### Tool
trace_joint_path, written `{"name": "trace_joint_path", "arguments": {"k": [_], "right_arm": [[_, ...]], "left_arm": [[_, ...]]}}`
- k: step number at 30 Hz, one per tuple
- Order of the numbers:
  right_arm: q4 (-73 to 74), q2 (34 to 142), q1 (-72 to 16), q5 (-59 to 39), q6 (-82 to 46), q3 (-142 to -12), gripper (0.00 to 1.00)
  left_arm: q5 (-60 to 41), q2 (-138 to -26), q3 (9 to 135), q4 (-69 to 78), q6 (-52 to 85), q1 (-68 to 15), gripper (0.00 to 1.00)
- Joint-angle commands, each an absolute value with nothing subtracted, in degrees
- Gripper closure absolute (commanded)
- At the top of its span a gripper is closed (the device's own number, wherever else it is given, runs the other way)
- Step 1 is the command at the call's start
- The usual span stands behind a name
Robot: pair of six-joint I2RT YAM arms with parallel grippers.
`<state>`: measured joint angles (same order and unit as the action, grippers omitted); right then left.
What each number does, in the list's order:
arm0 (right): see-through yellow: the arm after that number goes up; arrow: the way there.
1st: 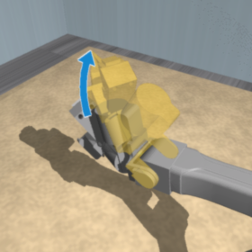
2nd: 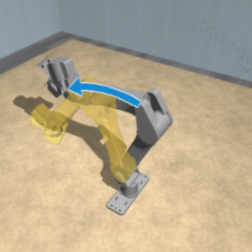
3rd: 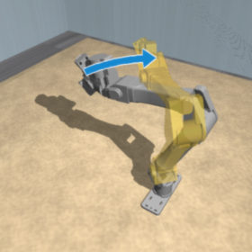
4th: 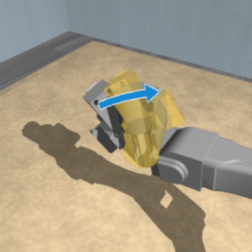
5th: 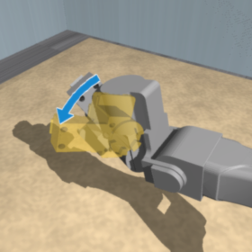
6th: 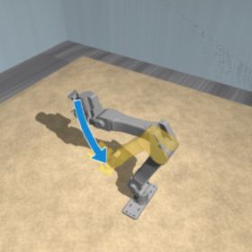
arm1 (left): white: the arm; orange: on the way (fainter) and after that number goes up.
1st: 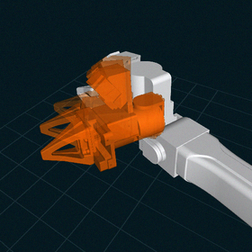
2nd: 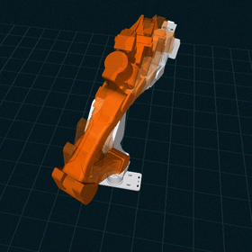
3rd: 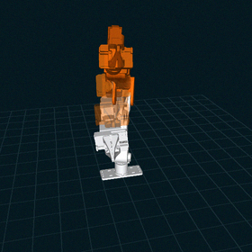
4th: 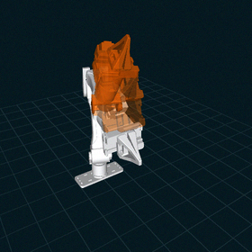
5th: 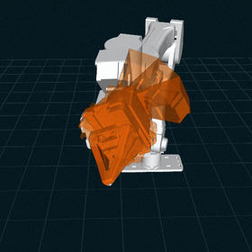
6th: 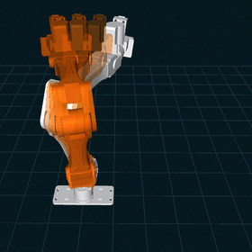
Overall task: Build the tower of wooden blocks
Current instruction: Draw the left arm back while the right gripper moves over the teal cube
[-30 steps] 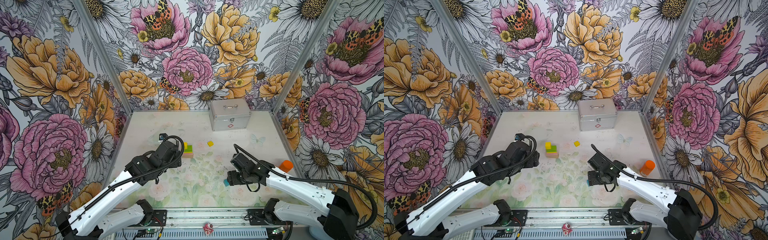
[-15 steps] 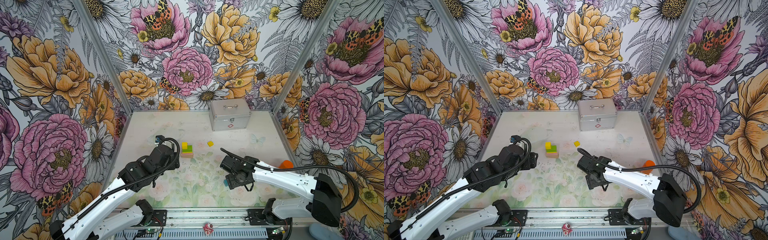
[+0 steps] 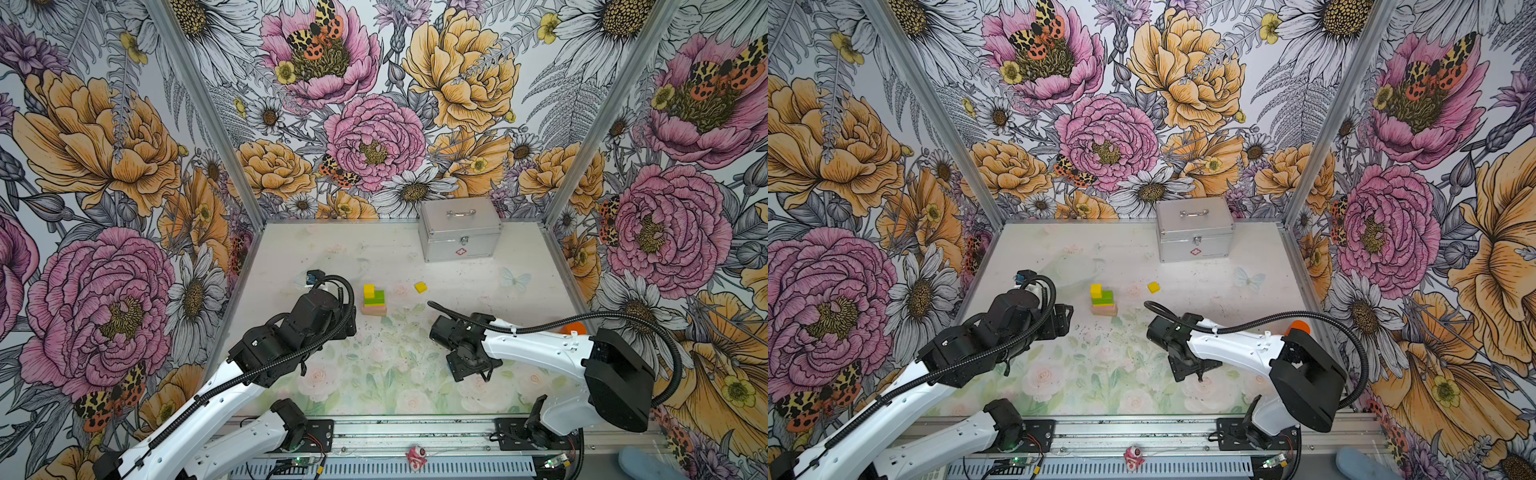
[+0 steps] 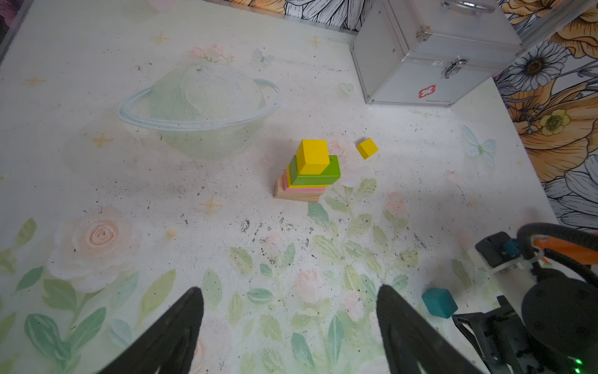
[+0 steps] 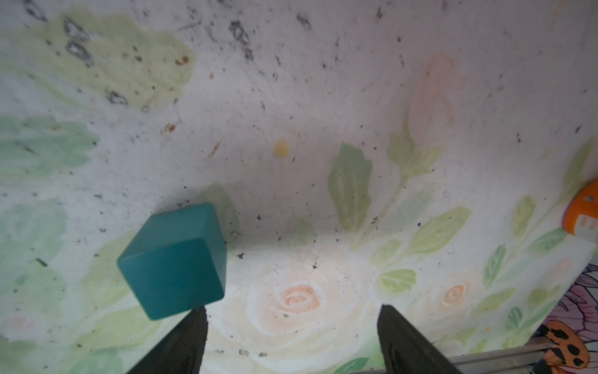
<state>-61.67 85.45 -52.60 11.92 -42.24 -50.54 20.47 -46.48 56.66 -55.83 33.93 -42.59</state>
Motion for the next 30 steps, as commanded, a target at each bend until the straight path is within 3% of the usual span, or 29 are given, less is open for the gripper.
{"name": "trace_joint_path", "arguments": {"k": [1,18,24,30], "right_arm": [[-57.4,86.4,-53.0,11.1,-42.6,-50.1,0.15],[-53.0,89.0,-52.4,9.2,-38.3,-54.5,0.13],[-52.6,84.7,-51.8,8.5,-34.7,-53.9,0.34],[-50.7,82.0,-49.9,5.4,-29.7,-52.0,0.44]], "left_arm": [[18.7,-45.5,56.5,-54.6,32.6,-41.7,0.15],[16.9,-44.7,56.7,-55.0,31.9,-40.3,0.15],[16.1,-44.1,56.4,-54.9,32.6,-40.2,0.15],[15.4,-44.3,56.7,-54.9,33.0,-40.3,0.15]]}}
